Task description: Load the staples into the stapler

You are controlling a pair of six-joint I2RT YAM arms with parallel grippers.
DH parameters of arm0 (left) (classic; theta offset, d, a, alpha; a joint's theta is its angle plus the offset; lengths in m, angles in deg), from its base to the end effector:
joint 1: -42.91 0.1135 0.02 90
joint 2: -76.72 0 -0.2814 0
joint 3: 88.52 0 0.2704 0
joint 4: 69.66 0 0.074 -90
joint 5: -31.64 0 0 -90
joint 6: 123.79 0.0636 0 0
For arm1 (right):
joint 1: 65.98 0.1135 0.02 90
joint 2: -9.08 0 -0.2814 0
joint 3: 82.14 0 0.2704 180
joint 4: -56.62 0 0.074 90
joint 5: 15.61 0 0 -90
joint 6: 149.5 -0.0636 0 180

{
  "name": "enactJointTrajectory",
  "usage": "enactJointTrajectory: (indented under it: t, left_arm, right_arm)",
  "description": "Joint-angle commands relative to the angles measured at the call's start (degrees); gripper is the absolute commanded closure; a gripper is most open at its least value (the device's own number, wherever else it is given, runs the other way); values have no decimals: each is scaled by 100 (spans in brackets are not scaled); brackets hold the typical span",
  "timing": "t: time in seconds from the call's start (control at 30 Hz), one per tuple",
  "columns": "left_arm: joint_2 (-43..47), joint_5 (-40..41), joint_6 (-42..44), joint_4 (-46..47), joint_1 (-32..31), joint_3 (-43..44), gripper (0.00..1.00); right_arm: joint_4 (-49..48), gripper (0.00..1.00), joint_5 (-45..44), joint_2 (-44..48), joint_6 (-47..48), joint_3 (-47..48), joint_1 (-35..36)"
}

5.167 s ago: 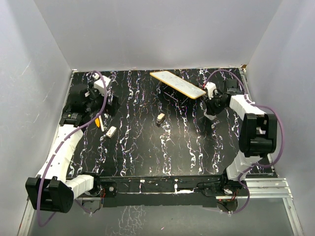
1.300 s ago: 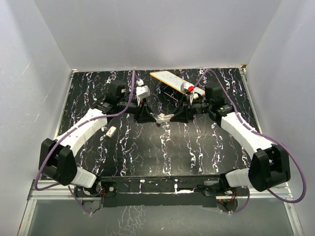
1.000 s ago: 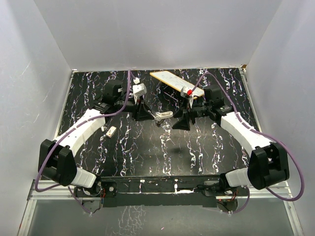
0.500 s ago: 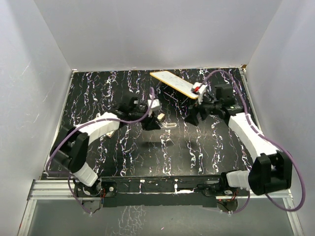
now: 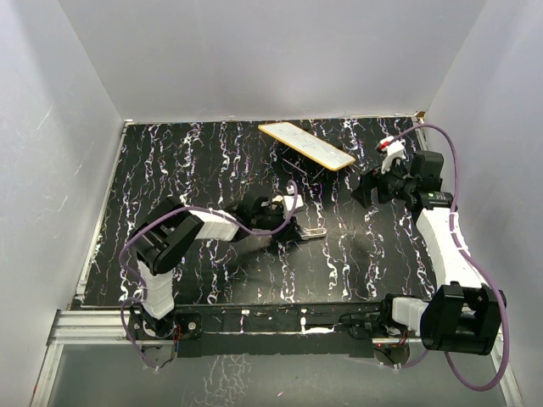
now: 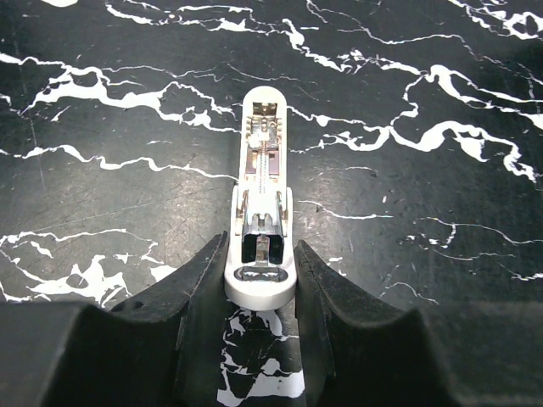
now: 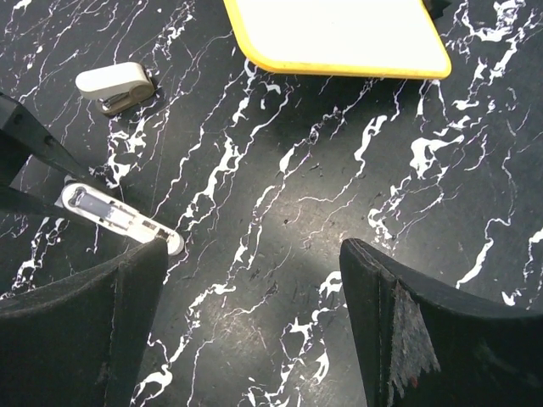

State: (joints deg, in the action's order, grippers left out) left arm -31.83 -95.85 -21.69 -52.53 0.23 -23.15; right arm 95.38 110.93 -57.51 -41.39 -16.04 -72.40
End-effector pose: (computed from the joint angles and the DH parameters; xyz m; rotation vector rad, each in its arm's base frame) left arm 0.2814 -0.3122 0.1406 1.3099 1.5975 -0.9943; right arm 0.2780 0.0068 0.2903 -0.5446 2.0693 0.4690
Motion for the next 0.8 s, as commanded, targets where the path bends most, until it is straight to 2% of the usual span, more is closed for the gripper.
enactJointTrajectory:
  t: [0.0,0.07,0.2,0.37,0.5,0.63,0.7,0.77]
  left_arm:
    - [-95,82,-211,1293,13,-348,80]
    - [-153,31,-157,1498,14,-517,70]
    - [-178,-42,-65,1679,18,-751,59]
    - [-45,36,39,1494,18,-894,43]
    - [249,191,129,1189,22,-955,25]
    - [1059,498,569,290,48,-905,15]
    - [1250,611,600,-620,188,-607,9]
    - [1316,1136,415,-1463,341,-236,8]
  right_arm:
    - [-329,15,137,88,-60,-98,-44]
    - [-317,15,227,35,-25,-103,-39]
    - [-305,15,379,-94,57,-92,-42]
    - [-333,15,521,-140,137,-158,-39]
    - [-310,15,578,-123,174,-182,-42]
    - [-239,15,608,-47,206,-192,-41]
    - [-267,15,631,6,185,-212,-42]
    - [-348,15,654,43,104,-223,-40]
